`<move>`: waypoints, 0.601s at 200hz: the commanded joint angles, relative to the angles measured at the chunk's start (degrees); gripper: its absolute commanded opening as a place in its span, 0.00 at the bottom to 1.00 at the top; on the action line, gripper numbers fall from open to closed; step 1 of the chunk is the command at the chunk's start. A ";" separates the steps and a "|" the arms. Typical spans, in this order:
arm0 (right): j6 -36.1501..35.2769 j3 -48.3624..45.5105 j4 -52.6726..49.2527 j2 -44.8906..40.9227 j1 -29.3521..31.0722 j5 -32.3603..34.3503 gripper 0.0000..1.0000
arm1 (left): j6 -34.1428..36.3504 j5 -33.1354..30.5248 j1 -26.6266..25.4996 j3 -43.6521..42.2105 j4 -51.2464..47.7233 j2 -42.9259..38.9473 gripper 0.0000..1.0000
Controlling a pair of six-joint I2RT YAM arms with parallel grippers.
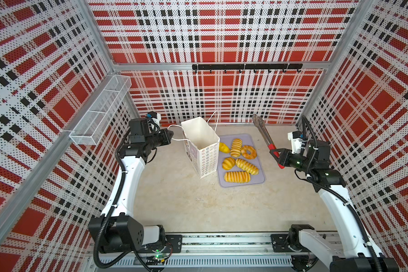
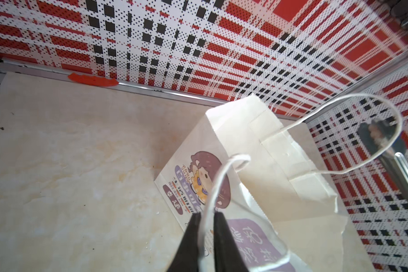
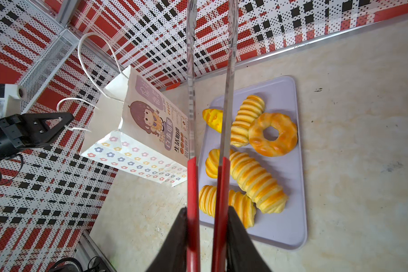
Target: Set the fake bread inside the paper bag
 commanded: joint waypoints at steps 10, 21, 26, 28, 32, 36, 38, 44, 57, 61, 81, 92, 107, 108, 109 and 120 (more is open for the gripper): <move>-1.60 0.01 1.53 -0.01 -0.44 -0.53 0.28 | -2.14 2.82 0.72 -1.02 2.91 -2.64 0.25; -1.69 -0.19 1.39 -0.28 -0.45 -0.42 0.28 | -2.51 3.15 1.01 -1.01 3.33 -2.86 0.27; -1.78 -0.27 1.39 -0.37 -0.44 -0.33 0.28 | -2.76 3.20 1.14 -1.04 3.48 -2.95 0.28; -1.85 -0.30 1.34 -0.34 -0.41 -0.29 0.28 | -2.82 3.28 1.14 -1.02 3.50 -2.92 0.28; -1.92 -0.39 1.29 -0.39 -0.45 -0.30 0.28 | -2.93 3.25 1.26 -1.02 3.62 -3.07 0.28; -1.95 -0.39 1.24 -0.56 -0.45 -0.28 0.28 | -2.96 3.25 1.34 -0.99 3.70 -3.15 0.29; -1.96 -0.39 1.15 -0.61 -0.45 -0.21 0.28 | -3.02 3.25 1.36 -0.99 3.66 -3.10 0.29; -2.09 -0.39 1.04 -0.66 -0.45 -0.07 0.28 | -3.11 3.23 1.50 -0.90 3.63 -3.30 0.30; -2.45 -0.39 0.82 -0.91 -0.41 0.07 0.28 | -3.29 3.07 1.80 -0.63 3.70 -3.60 0.32; -2.49 -0.39 0.77 -0.92 -0.45 0.21 0.28 | -3.31 2.95 1.90 -0.63 3.67 -3.82 0.33; -3.37 -0.05 0.18 -0.72 -0.41 0.47 0.28 | -3.70 2.08 2.91 -0.22 3.71 -5.20 0.42; -4.22 0.25 -0.35 -0.58 -0.45 0.80 0.28 | -3.88 1.31 3.71 0.04 3.66 -6.31 0.46; -6.12 0.74 -1.37 -0.38 -0.45 1.10 0.28 | -4.00 0.36 4.90 0.24 4.12 -8.35 0.50; -6.28 0.79 -1.45 -0.39 -0.45 1.11 0.28 | -3.96 0.31 4.90 0.24 4.18 -8.53 0.50; -6.45 0.86 -1.53 -0.39 -0.45 1.16 0.28 | -3.99 0.31 5.20 0.24 4.30 -8.66 0.50; -8.05 1.17 -2.44 -0.26 -0.45 1.68 0.28 | -3.97 0.63 6.17 -0.06 5.49 -10.61 0.52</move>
